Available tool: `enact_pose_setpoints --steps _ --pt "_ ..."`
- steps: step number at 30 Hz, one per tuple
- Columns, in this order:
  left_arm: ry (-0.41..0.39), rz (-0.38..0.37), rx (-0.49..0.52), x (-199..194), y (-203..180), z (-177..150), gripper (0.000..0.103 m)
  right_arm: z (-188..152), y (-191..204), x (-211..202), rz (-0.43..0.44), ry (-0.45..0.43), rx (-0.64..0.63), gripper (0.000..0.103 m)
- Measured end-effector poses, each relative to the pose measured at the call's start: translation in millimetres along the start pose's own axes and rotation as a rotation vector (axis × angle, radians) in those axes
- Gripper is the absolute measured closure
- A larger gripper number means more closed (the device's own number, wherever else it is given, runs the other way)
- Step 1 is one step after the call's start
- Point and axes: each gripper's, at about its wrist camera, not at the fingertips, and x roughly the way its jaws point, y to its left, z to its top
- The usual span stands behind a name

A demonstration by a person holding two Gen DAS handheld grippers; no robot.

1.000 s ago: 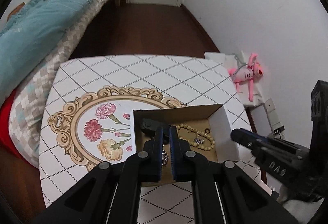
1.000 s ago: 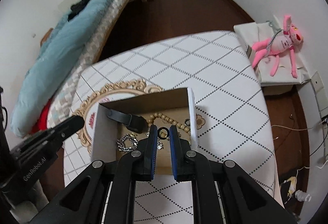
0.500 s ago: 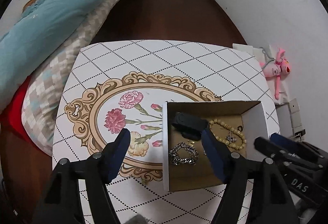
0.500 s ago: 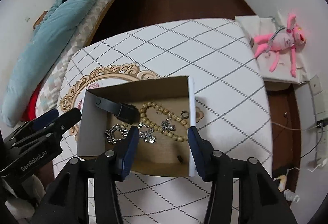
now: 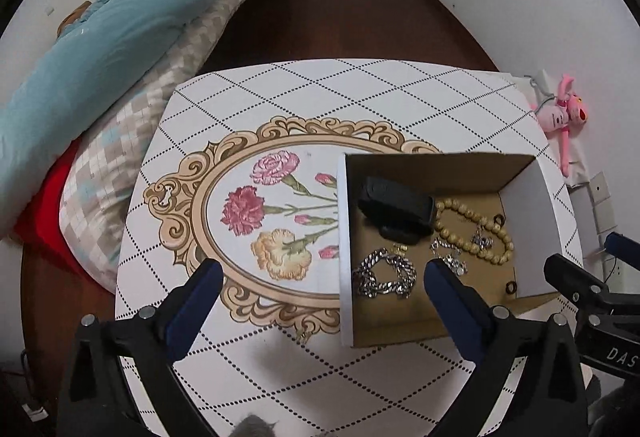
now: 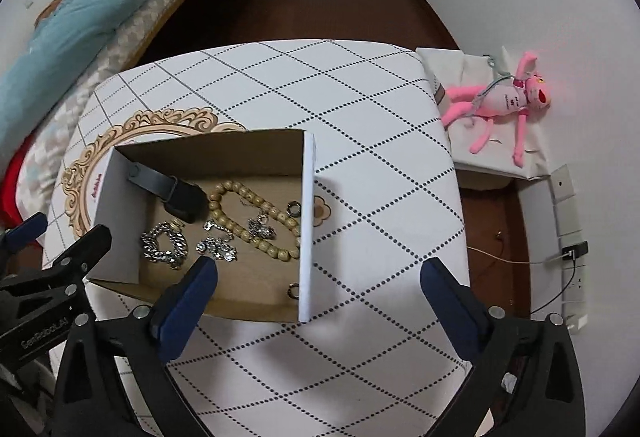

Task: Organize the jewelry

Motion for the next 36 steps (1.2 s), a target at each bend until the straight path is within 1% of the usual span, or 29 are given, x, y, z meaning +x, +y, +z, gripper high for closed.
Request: enact_pose_setpoints --steps 7,9,13,17,27,33,36 --pt "-0.025 0.001 -0.014 -21.3 1.9 -6.4 0.0 -6.6 -2.9 -19.3 -0.02 -0.033 0.01 0.0" --pt "-0.042 -0.001 -0.018 -32.6 3.2 -9.2 0.0 -9.8 -2.7 -30.2 -0.019 -0.05 0.009 0.0" --pt "-0.089 0.019 -0.021 -61.2 3.6 -17.8 0.0 -20.9 -2.2 -57.5 -0.029 -0.097 0.01 0.0" --pt "-0.143 0.032 -0.026 -95.2 4.9 -26.6 0.0 -35.9 -1.8 -90.5 -0.033 -0.143 0.013 0.0" --pt "-0.252 0.003 -0.053 -183.5 5.4 -44.6 0.0 -68.4 -6.0 -182.0 -0.057 -0.276 0.031 0.0" --pt "-0.288 -0.029 -0.053 -221.5 3.7 -49.5 0.0 -79.3 -8.6 -233.4 -0.054 -0.354 0.038 0.0" --pt "-0.307 -0.042 -0.045 -239.7 1.1 -53.1 0.0 -84.3 -7.5 -253.3 -0.049 -0.378 0.035 0.0"
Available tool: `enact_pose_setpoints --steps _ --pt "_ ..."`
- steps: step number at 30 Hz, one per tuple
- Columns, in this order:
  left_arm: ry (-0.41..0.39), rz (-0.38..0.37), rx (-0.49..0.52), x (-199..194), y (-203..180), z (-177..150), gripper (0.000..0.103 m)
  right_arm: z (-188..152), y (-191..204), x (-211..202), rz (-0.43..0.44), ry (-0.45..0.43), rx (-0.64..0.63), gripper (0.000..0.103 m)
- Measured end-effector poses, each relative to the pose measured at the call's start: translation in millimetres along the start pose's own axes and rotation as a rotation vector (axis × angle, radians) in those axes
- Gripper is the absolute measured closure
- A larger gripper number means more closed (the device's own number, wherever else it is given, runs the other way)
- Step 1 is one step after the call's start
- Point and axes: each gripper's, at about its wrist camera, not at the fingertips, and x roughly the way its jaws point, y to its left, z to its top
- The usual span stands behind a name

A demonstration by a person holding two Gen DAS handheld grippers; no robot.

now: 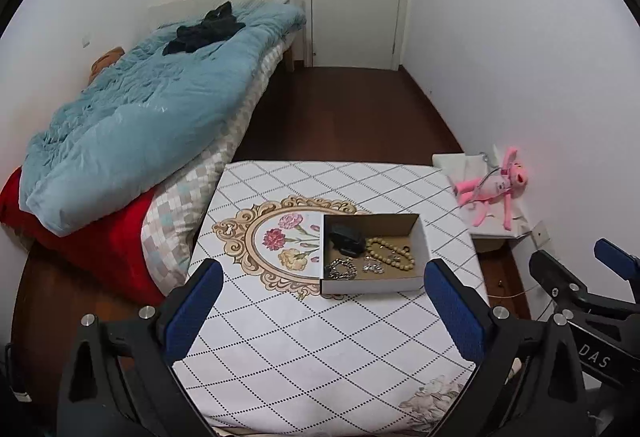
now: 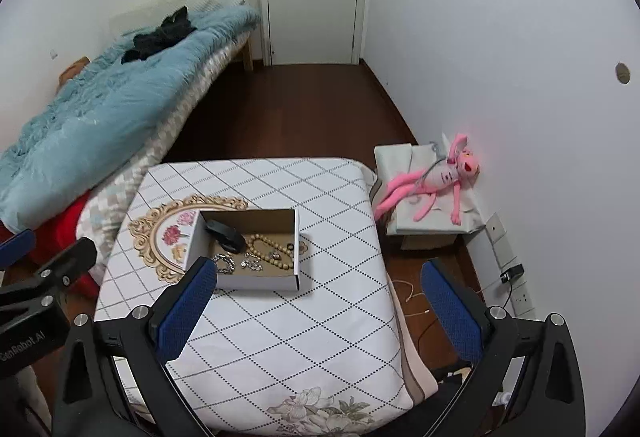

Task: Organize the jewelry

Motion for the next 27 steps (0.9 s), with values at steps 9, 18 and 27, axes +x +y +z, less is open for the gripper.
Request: enact_pose_setpoints --steps 9,18,27 --pt "-0.026 -0.006 -0.005 -31.0 0.1 1.4 0.0 2.9 -7.6 -43.5 0.004 -0.042 0.014 0.0" --pt "0.015 0.007 -0.012 -23.2 1.0 -0.9 0.0 0.2 -10.8 -43.6 0.007 -0.013 0.024 0.0" --pt "0.087 0.034 -0.01 13.1 -1.4 10.0 0.0 12.7 -15.8 -4.4 -0.006 0.056 0.043 0.0"
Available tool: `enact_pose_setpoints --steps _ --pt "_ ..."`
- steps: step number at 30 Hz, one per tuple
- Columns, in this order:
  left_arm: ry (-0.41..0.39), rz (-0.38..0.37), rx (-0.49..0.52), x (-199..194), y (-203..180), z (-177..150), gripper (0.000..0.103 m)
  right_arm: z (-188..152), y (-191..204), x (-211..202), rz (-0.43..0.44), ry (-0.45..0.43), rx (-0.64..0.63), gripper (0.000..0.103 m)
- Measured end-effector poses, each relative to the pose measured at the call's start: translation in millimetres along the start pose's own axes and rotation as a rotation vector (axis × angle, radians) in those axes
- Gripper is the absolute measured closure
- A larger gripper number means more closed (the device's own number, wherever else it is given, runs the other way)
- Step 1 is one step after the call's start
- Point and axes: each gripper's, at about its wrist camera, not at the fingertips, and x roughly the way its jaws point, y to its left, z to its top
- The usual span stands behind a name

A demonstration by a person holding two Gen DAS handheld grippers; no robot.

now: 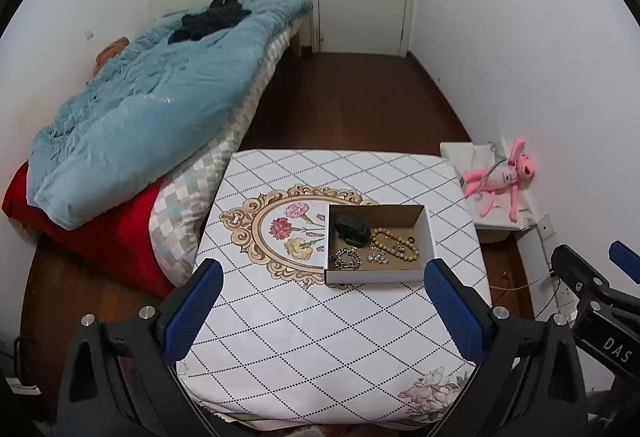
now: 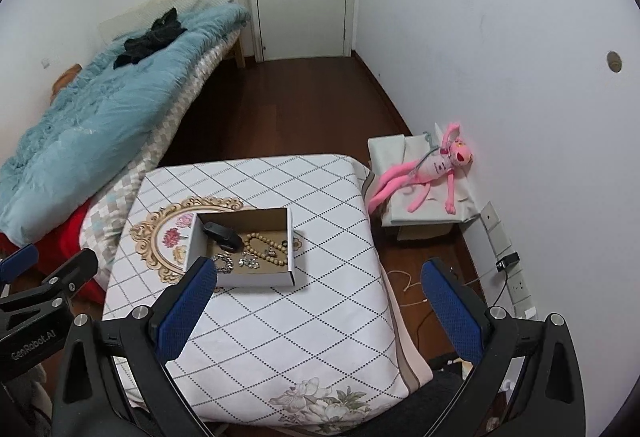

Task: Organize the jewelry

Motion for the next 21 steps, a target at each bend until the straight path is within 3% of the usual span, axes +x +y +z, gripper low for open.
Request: enact_pose_setpoints --steps 10,21 --pt "0.1 0.037 0.017 47.9 -3.2 20.4 0.0 25.7 4.5 65.9 -0.006 0.104 -0.016 0.0" --pt "0.193 0.035 0.012 85.0 -2.1 28.9 0.0 38.4 16.1 105.6 0.003 0.21 -0.064 0.0"
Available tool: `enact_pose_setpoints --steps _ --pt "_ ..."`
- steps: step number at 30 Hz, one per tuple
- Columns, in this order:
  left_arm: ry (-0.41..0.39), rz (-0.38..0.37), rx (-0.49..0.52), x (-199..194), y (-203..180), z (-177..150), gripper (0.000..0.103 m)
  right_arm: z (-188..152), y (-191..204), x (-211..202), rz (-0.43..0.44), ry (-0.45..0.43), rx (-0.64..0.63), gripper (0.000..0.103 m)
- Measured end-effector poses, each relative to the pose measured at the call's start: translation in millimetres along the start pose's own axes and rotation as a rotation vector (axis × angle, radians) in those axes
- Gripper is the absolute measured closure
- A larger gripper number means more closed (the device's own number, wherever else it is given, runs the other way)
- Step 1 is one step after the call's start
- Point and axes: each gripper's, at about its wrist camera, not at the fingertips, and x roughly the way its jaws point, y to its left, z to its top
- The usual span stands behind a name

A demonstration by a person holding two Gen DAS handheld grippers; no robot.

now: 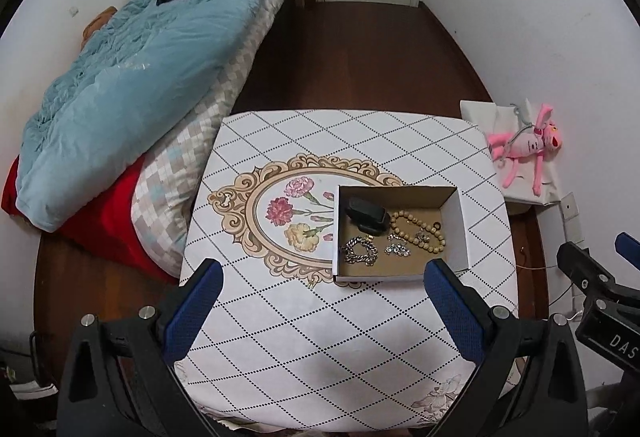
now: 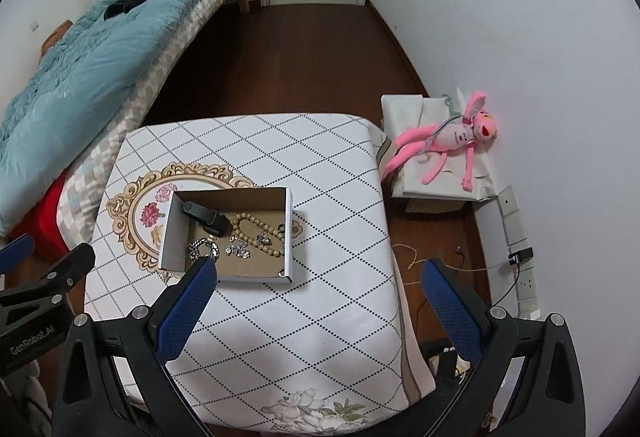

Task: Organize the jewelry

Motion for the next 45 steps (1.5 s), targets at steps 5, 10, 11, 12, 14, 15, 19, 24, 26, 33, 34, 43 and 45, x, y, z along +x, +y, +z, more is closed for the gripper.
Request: enact_pose_setpoints --steps 5,10,11,12,14,15,19,24,26,33,34,43,45 --pt "0.024 0.003 0.005 8.4 -0.9 -1.7 0.0 1.4 2.5 6.9 -0.001 0.019 -0.013 0.0" --pt "0.032 0.005 0.004 12.0 -0.2 -1.5 0.0 0.1 2.9 9.5 -0.001 0.03 -0.018 0.0" --pt "0.031 0.006 0.005 12.0 -0.2 -1.5 0.0 -0.3 2.8 9.6 -0.001 0.03 -0.018 0.0" --pt "0.033 0.005 0.005 12.2 -0.1 -1.5 0.0 -0.6 2.6 9.7 0.0 0.033 -0.018 0.0" --pt "0.034 0.001 0.004 12.6 0.7 -1.8 0.0 -0.9 1.8 10.3 0.0 0.035 -0.019 0.0" --pt "0.034 0.003 0.005 12.8 1.0 -2.1 0.0 -1.2 1.9 10.5 0.0 0.036 -0.02 0.0" --pt "0.033 0.007 0.005 13.8 2.4 -2.5 0.0 -1.7 2.0 10.7 -0.001 0.036 -0.021 0.0" --pt "0.032 0.007 0.011 14.3 2.1 -3.1 0.0 -2.1 2.6 10.9 0.0 0.039 -0.022 0.0" --pt "0.035 0.011 0.015 15.3 2.0 -4.2 0.0 -4.2 3.5 11.2 -0.002 0.04 -0.025 0.0" --pt "0.034 0.008 0.017 14.7 2.1 -6.4 0.0 -7.4 3.5 13.8 0.0 0.052 -0.03 0.0" --pt "0.034 0.008 0.017 14.8 2.0 -6.4 0.0 -6.9 3.0 14.4 0.0 0.054 -0.031 0.0" --pt "0.035 0.007 0.017 14.1 1.6 -7.0 0.0 -6.6 2.7 14.5 -0.001 0.056 -0.035 0.0" --pt "0.034 0.008 0.018 13.7 1.6 -7.2 0.0 -6.5 2.7 14.6 -0.001 0.056 -0.035 0.0"
